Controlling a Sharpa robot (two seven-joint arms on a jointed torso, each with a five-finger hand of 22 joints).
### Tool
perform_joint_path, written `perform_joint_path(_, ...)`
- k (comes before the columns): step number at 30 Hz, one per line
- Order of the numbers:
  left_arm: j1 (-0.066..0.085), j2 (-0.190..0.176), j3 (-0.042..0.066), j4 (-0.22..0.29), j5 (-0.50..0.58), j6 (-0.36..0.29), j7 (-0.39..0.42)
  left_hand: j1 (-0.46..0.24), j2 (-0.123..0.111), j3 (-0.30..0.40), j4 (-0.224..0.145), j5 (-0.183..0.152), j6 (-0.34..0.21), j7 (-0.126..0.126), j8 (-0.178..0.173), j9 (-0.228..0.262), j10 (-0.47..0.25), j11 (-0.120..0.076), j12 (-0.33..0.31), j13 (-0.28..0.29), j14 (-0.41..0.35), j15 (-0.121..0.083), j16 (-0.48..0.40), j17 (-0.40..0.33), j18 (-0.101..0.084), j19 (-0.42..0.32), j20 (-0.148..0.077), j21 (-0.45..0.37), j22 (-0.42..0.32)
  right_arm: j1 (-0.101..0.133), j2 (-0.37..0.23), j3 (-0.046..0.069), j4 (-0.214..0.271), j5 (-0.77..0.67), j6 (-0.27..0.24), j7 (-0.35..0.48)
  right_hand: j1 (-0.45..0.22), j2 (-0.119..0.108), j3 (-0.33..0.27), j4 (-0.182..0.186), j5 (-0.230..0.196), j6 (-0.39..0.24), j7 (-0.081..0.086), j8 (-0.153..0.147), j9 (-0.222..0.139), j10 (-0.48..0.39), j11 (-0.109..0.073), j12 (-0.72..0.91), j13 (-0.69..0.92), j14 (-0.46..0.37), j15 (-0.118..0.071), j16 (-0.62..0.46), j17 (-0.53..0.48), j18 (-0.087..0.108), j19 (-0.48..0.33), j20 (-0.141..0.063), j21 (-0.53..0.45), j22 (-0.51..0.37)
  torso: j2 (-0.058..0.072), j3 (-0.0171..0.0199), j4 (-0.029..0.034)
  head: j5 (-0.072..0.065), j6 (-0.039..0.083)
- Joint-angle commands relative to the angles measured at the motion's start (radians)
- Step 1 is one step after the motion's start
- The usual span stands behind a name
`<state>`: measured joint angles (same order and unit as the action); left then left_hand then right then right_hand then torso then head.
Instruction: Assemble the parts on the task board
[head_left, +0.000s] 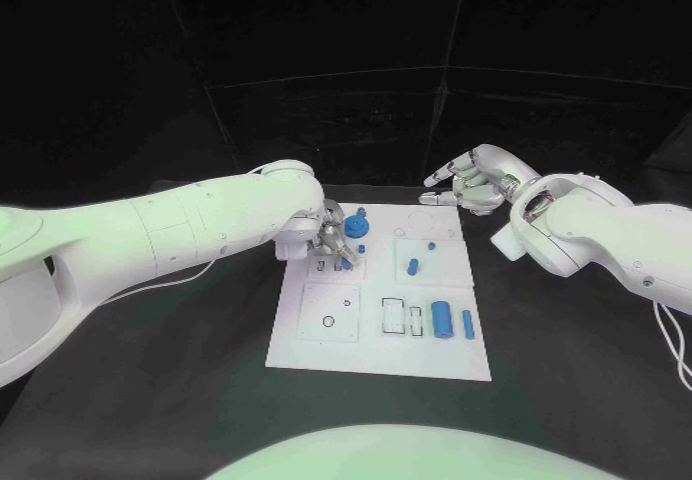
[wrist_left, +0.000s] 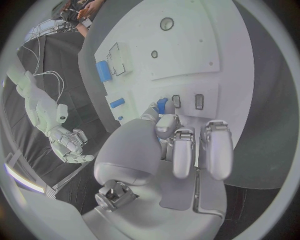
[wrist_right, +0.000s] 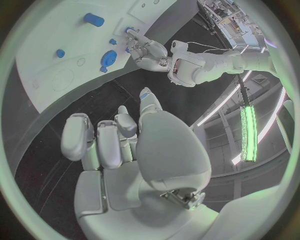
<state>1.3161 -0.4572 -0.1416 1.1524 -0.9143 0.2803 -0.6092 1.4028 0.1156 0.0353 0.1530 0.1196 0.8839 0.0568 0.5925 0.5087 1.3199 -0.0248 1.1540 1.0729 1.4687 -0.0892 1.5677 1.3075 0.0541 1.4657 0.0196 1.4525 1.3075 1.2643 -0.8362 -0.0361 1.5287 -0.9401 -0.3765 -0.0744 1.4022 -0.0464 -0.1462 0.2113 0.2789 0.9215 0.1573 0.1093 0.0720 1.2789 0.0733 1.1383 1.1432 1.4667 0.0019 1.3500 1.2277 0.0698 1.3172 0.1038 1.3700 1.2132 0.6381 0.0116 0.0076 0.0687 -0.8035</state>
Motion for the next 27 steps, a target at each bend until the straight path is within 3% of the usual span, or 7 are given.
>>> perform_joint_path(1, -0.002, -0.007, -0.001, 0.007, -0.004, -0.021, 0.033, -0.004, -0.023, 0.186, -0.112, 0.004, -0.013, -0.004, -0.007, 0.001, -0.003, 0.005, -0.005, -0.004, 0.102, 0.004, 0.003, 0.263, -0.009, 0.03, 0.003, -0.006, 0.034, 0.002, 0.002, 0.001, 0.0, 0.002, 0.008, 0.003, 0.0, 0.007, -0.005, -0.002, 0.007, 0.004, -0.002, 0.004, -0.001, 0.002, -0.005, -0.003, -0.001, 0.031, -0.009, -0.005, 0.001, 0.014, -0.004, 0.0, -0.006, -0.002, 0.0, 0.0005, 0.0005, -0.001, 0.0)
perform_joint_path(2, -0.002, -0.009, -0.001, 0.01, -0.004, -0.026, 0.035, -0.048, -0.052, 0.287, -0.12, 0.004, -0.007, -0.008, -0.005, 0.007, 0.0, 0.009, -0.007, -0.007, 0.102, 0.007, 0.003, 0.263, -0.009, 0.03, 0.01, -0.006, 0.035, 0.002, 0.002, 0.001, -0.001, 0.002, 0.008, 0.003, 0.0, 0.007, -0.005, -0.002, 0.007, 0.004, -0.002, 0.004, -0.001, 0.002, -0.005, -0.003, -0.001, 0.031, -0.009, -0.005, 0.001, 0.014, -0.004, 0.0, -0.006, -0.002, -0.001, 0.0006, 0.0008, -0.001, 0.0)
perform_joint_path(9, -0.003, -0.047, -0.001, 0.047, 0.002, -0.087, 0.058, -0.161, -0.141, 0.508, -0.161, 0.001, -0.011, -0.001, 0.016, 0.034, 0.008, 0.006, -0.005, -0.009, 0.102, 0.007, 0.003, 0.263, -0.007, 0.029, 0.007, -0.009, 0.035, 0.002, 0.002, 0.001, -0.004, 0.002, 0.01, 0.003, 0.0, 0.007, -0.005, -0.002, 0.007, 0.004, -0.002, 0.004, -0.001, 0.002, -0.005, -0.003, -0.001, 0.031, -0.009, -0.005, 0.001, 0.014, -0.004, 0.0, -0.006, -0.002, -0.001, 0.0003, 0.0022, 0.0, 0.001)
perform_joint_path(17, -0.004, -0.089, -0.002, 0.087, 0.025, -0.143, 0.074, -0.197, -0.164, 0.58, -0.184, 0.013, -0.011, -0.001, 0.031, 0.051, 0.015, 0.004, -0.002, -0.007, 0.102, 0.006, 0.003, 0.263, -0.008, 0.03, 0.006, -0.009, 0.037, 0.002, 0.004, 0.001, -0.007, 0.002, 0.011, 0.004, 0.0, 0.008, -0.006, -0.001, 0.007, 0.004, -0.002, 0.005, -0.001, 0.003, -0.005, -0.002, 0.0, 0.031, -0.009, -0.005, 0.001, 0.014, -0.004, 0.0, -0.006, -0.002, 0.0, 0.0001, 0.0011, 0.003, -0.001)
perform_joint_path(27, -0.012, -0.106, -0.002, 0.08, 0.028, -0.126, 0.062, -0.214, -0.176, 0.613, -0.197, 0.03, -0.01, -0.001, 0.04, 0.06, 0.019, 0.003, 0.001, -0.004, 0.102, 0.005, 0.003, 0.263, -0.008, 0.032, 0.005, -0.008, 0.042, 0.002, 0.004, 0.001, -0.009, 0.002, 0.012, 0.004, 0.0, 0.008, -0.006, -0.001, 0.007, 0.004, -0.002, 0.005, -0.001, 0.003, -0.005, -0.002, 0.0, 0.031, -0.009, -0.005, 0.001, 0.014, -0.004, 0.0, -0.006, -0.002, 0.0, 0.0001, -0.0007, 0.007, -0.002)
